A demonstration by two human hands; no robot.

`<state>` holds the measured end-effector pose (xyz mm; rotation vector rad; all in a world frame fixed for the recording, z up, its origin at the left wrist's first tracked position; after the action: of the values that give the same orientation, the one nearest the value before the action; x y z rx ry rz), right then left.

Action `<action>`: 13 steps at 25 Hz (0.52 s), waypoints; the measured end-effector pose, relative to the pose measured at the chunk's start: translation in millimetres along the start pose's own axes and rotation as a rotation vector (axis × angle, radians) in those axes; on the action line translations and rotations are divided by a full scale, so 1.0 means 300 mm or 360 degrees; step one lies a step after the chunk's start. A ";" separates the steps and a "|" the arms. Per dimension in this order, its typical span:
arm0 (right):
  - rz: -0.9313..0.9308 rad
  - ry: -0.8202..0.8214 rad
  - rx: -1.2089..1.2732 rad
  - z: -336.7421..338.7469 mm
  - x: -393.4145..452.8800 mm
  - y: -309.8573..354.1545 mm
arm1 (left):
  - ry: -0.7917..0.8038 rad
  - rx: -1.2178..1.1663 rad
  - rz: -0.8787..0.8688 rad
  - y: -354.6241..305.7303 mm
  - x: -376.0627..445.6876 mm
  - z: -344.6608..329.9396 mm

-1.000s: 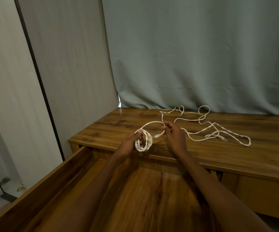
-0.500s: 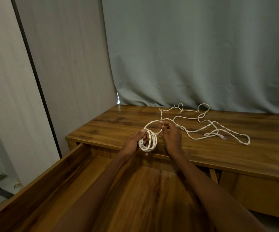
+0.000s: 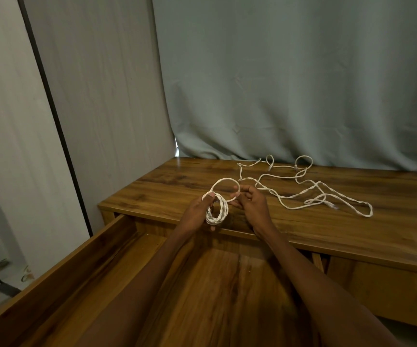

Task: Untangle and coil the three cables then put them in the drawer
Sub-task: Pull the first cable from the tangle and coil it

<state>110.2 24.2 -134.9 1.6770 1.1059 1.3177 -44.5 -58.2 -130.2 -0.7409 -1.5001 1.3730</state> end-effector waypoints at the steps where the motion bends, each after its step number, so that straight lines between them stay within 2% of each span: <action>1: -0.0011 0.0014 0.0037 0.001 -0.004 0.006 | 0.0013 -0.0027 0.0013 -0.002 -0.004 -0.002; 7: -0.0027 0.0176 0.0143 -0.013 -0.022 0.031 | 0.0329 -0.0591 0.0313 0.002 -0.053 -0.051; 13: -0.0154 0.0215 0.0258 -0.040 -0.052 0.030 | 0.0166 -0.0302 0.0142 -0.001 -0.036 -0.046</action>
<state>98.5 6.8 -129.6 1.6457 1.3880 1.3253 -27.7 -62.3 -133.4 -0.9940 -1.5441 1.2482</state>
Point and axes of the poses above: each hand's wrist, its own x-axis towards the middle knuckle, its own z-axis out of the back of the hand, y = z × x, the point moved 10 cm from there along x, towards the middle knuckle, and after that the axes turned 14 degrees about -y, right-handed, at the moved point
